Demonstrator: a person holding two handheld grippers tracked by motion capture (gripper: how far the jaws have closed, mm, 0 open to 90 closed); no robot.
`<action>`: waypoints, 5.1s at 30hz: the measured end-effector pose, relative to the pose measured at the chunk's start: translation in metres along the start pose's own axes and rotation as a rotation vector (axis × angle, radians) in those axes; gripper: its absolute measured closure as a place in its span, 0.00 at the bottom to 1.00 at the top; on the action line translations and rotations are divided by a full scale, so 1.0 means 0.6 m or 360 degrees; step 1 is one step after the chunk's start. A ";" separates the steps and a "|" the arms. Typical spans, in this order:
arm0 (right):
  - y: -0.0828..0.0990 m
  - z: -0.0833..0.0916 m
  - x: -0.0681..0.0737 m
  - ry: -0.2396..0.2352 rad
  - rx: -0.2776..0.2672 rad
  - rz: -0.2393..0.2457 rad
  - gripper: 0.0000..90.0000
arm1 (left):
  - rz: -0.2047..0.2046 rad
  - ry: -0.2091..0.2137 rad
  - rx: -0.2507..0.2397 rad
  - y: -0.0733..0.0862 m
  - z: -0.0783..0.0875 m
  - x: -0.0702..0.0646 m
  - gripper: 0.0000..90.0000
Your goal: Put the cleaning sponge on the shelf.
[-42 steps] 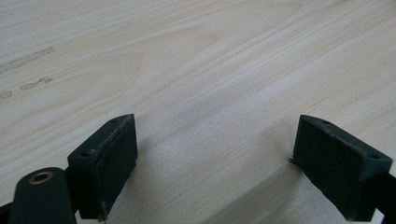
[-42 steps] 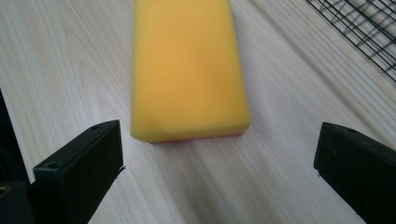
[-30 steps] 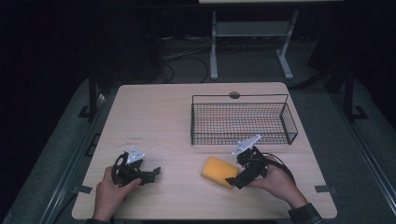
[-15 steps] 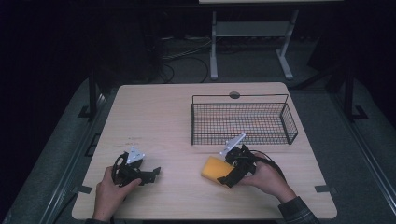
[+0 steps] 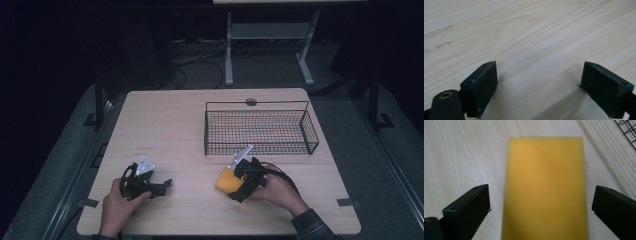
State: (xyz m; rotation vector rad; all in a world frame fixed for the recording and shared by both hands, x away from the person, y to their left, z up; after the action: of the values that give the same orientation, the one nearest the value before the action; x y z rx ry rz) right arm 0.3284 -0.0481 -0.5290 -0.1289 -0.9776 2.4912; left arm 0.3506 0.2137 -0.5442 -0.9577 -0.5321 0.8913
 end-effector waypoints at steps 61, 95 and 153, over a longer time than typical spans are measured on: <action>-0.021 0.049 -0.015 0.0009 -0.0025 0.0009 0.26 | 0.0004 -0.0001 -0.0004 0.000 0.000 0.000 0.14; -0.092 0.091 -0.026 0.0020 -0.0094 0.0103 0.26 | 0.0005 -0.0003 -0.0003 0.000 0.000 0.000 0.14; -0.187 0.082 -0.134 0.0084 -0.0076 0.0086 0.27 | 0.0004 -0.0007 -0.0006 0.000 0.000 0.000 0.14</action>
State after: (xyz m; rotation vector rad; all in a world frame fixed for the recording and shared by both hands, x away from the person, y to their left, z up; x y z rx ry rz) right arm 0.4308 -0.0422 -0.4241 -0.2385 -1.0251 2.5005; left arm 0.3508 0.2134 -0.5442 -0.9603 -0.5365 0.8949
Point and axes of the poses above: each handheld gripper's, and its own axes: z roughly backward along the jaws, y roughly out of its underside, x roughly to its left, the point moved 10 cm from there along -z, roughly forward along the jaws, and after that the axes turned 14 degrees about -x, right-handed, at the moved point
